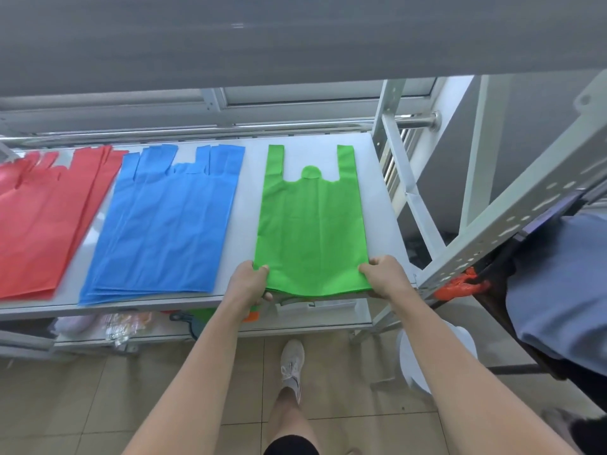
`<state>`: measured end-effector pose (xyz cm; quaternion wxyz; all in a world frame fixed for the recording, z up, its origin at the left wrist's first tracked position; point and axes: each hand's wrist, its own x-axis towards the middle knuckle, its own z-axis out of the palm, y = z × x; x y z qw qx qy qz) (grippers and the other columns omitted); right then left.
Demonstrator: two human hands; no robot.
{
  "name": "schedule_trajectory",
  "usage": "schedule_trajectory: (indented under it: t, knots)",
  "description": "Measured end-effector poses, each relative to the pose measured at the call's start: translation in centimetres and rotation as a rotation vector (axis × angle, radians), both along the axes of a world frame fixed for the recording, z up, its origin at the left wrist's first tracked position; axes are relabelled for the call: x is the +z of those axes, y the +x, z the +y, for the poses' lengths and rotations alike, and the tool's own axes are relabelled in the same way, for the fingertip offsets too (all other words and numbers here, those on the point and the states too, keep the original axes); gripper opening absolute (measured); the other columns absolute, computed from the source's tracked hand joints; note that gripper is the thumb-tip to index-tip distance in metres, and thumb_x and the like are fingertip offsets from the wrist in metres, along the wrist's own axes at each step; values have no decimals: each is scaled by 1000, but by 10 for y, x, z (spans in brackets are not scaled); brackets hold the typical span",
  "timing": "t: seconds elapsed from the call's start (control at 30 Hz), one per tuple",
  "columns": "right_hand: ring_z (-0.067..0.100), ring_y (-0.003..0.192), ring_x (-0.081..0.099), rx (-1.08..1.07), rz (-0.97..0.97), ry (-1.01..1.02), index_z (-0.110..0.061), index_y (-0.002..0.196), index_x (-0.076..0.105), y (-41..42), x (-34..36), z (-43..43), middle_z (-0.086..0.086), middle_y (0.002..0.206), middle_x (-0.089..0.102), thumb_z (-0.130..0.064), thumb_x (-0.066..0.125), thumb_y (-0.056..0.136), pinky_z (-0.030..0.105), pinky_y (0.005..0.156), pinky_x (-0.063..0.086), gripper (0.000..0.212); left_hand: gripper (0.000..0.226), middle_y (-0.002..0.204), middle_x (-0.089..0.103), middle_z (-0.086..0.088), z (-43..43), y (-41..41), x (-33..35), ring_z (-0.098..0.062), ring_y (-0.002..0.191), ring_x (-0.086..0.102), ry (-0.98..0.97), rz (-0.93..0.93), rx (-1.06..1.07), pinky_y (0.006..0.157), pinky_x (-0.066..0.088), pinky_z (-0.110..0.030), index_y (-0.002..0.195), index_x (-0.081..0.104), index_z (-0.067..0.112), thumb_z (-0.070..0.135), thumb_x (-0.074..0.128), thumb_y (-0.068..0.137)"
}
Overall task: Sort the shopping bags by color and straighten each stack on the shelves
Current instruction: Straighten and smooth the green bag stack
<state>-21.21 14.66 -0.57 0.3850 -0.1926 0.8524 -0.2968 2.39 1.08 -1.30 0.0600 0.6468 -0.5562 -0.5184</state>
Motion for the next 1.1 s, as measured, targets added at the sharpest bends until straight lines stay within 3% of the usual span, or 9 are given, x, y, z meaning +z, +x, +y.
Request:
schedule_trajectory:
  t: [0.07, 0.17, 0.33, 0.4, 0.53, 0.67, 0.83, 1.0, 1.1]
  knots:
    - [26, 81, 64, 21, 134, 8, -1, 131, 63, -4, 7, -3, 15, 110, 70, -18, 59, 98, 28, 62, 45, 38, 41, 110, 65, -13, -2, -12, 4, -15, 55, 64, -41, -6, -44, 53, 50, -30, 140, 47, 3, 29, 49, 109]
    - [25, 88, 58, -3, 251, -15, -1, 138, 58, -15, 10, -8, 17, 122, 67, -14, 56, 100, 29, 72, 42, 40, 44, 110, 67, -13, -3, -32, 7, -15, 61, 70, -101, -4, -113, 52, 51, -29, 145, 43, 2, 28, 48, 110]
    - [26, 96, 51, -26, 331, -23, -2, 142, 51, -26, 14, -14, 19, 134, 61, -9, 48, 103, 31, 80, 39, 40, 46, 145, 56, -19, -2, -53, 6, -17, 65, 76, -136, -17, -129, 59, 60, -31, 147, 43, -2, 22, 48, 108]
    - [29, 99, 54, -11, 352, -7, -2, 142, 50, -26, 14, -14, 19, 136, 60, -8, 48, 102, 33, 81, 40, 41, 46, 140, 58, -19, 2, -54, 7, -21, 69, 77, -137, -18, -116, 66, 63, -35, 146, 43, -4, 19, 48, 107]
    - [27, 96, 53, 27, 361, 11, -2, 141, 51, -24, 10, -12, 19, 133, 62, -7, 49, 100, 35, 81, 45, 42, 39, 91, 63, -3, 6, -52, 6, -22, 67, 77, -161, -34, -97, 63, 61, -35, 137, 49, -4, 19, 47, 106]
    - [29, 96, 56, 45, 362, 18, -1, 140, 53, -24, 12, -10, 21, 129, 63, -7, 50, 97, 36, 80, 48, 43, 36, 124, 64, -14, 5, -52, 6, -17, 63, 74, -193, -80, -124, 56, 56, -31, 134, 52, -2, 21, 47, 106]
    - [30, 95, 60, 133, 436, 35, -4, 143, 44, -9, 37, 1, 18, 125, 62, -5, 55, 94, 39, 78, 52, 50, 39, 109, 71, -14, 13, -37, 14, -24, 82, 68, -281, -229, -122, 71, 54, -37, 118, 60, 0, 33, 53, 101]
    - [38, 149, 37, 335, 546, -108, -11, 161, 27, 38, 78, 15, 22, 165, 29, -3, 58, 90, 51, 119, 38, 78, 50, 143, 37, -19, 36, -8, 50, -37, 124, 50, -400, -420, -151, 93, 50, -49, 134, 46, 3, 32, 57, 96]
    - [35, 156, 23, 412, 547, -160, -11, 162, 26, 64, 113, 14, 21, 169, 19, -6, 58, 93, 47, 125, 27, 77, 52, 147, 32, -19, 42, 15, 69, -39, 132, 42, -502, -395, -154, 102, 46, -50, 134, 48, 2, 30, 60, 92]
